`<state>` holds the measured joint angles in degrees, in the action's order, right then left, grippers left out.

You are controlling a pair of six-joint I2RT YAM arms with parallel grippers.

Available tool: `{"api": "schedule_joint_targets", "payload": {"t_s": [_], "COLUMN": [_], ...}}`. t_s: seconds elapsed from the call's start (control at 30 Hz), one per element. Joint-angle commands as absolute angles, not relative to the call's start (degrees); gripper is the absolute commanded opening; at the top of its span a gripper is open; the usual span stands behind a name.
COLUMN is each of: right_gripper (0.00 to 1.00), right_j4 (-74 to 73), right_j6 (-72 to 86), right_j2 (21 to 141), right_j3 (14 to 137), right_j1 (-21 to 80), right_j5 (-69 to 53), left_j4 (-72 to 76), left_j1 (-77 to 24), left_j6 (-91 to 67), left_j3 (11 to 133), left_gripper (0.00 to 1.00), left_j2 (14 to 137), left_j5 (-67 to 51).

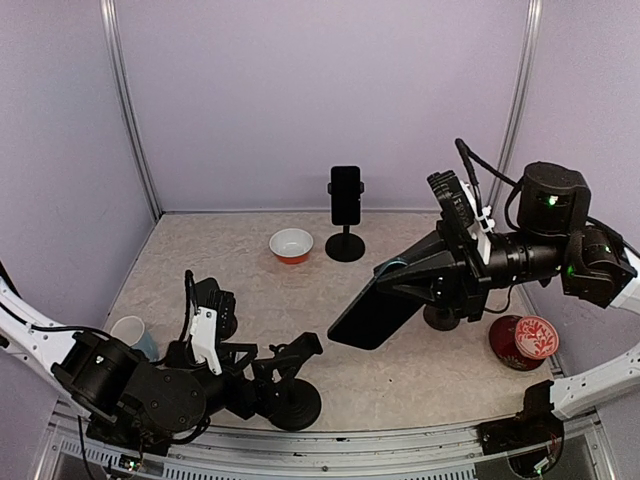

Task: Place the phone on the phone stand
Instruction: Move the phone stand to the center of the board, then pick up the phone stand from the center of the board.

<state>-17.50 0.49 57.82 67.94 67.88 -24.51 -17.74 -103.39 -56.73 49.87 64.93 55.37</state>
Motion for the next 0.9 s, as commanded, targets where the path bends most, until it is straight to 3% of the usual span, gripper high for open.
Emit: {"api": "schedule_joint_targets", "payload": {"t_s": [0.0, 0.27, 0.67, 0.87], "right_gripper": [0.0, 0.0, 0.0, 0.0], "right_j4": [-16.85, -16.97, -17.49, -17.36], "right_j6": [0.61, 0.48, 0.26, 0.3], "right_j2": [56.18, 55.24, 54.59, 54.58], "right_j3": [67.61, 66.63, 66.3, 66.05], "right_j1": [68.2, 68.22, 68.2, 68.21], "right_j5": [-22.04, -20.82, -20.16, -20.23], "left_j4": [-18.16, -14.72, -15.47, -14.6], "left_j1": [-101.12, -99.11, -98.26, -98.26], "left_j6": [-57.28, -56.49, -57.19, -57.34], "left_j3": [50.27, 49.29, 50.62, 49.96], "left_gripper": [0.9, 0.77, 0.66, 0.55], "left_j2": [65.32, 65.64, 67.89, 67.13], "left_j5": [52.05, 48.0, 44.32, 44.47]}}
